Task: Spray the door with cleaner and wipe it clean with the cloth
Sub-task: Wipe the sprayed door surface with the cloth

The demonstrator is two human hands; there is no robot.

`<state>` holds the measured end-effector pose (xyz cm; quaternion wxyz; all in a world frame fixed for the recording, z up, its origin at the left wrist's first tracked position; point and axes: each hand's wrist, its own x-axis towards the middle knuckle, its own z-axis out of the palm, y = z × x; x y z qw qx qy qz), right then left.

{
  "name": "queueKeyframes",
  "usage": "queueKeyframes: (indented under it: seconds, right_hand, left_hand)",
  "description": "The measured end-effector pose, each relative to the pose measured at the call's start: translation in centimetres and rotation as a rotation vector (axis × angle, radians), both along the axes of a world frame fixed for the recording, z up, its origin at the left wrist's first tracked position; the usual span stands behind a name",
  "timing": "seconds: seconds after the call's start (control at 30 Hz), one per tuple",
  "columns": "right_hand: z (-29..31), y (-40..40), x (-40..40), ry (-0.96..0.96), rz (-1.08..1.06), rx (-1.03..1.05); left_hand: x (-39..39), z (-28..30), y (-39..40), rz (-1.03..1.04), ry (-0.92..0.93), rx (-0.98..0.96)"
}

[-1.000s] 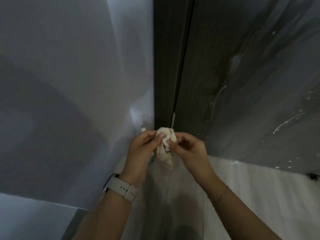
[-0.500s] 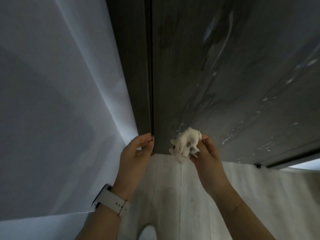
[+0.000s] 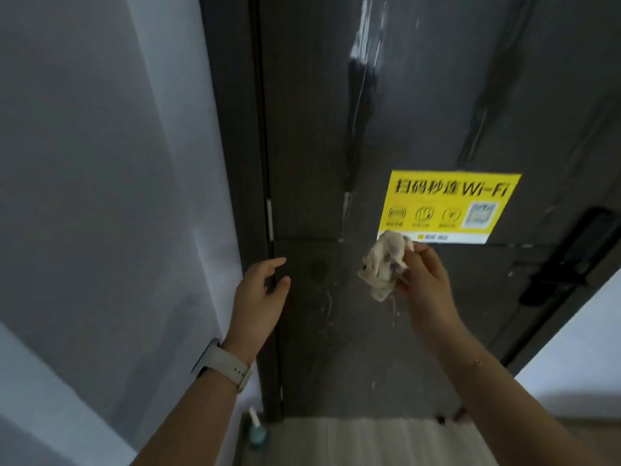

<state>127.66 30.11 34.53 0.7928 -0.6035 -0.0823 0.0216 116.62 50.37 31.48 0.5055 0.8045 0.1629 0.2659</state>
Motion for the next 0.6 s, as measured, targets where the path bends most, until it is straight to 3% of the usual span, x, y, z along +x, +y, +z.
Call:
queueKeyframes:
  seconds: [0.27, 0.47, 0.6]
  right_hand:
    - [17.3, 1.3, 2.4, -0.402, -0.191, 0.026]
    - [26.1, 3.4, 5.7, -0.671, -0.446, 0.093]
    - [30.4, 4.9, 8.9, -0.821, -0.517, 0.004]
  left_hand:
    - [5.5, 16.2, 3.6, -0.029, -0.255, 0.372]
    - [9.9, 25.8, 6.4, 0.034, -0.399, 0.668]
    - [13.8, 30.9, 7.1, 0.078, -0.476, 0.846]
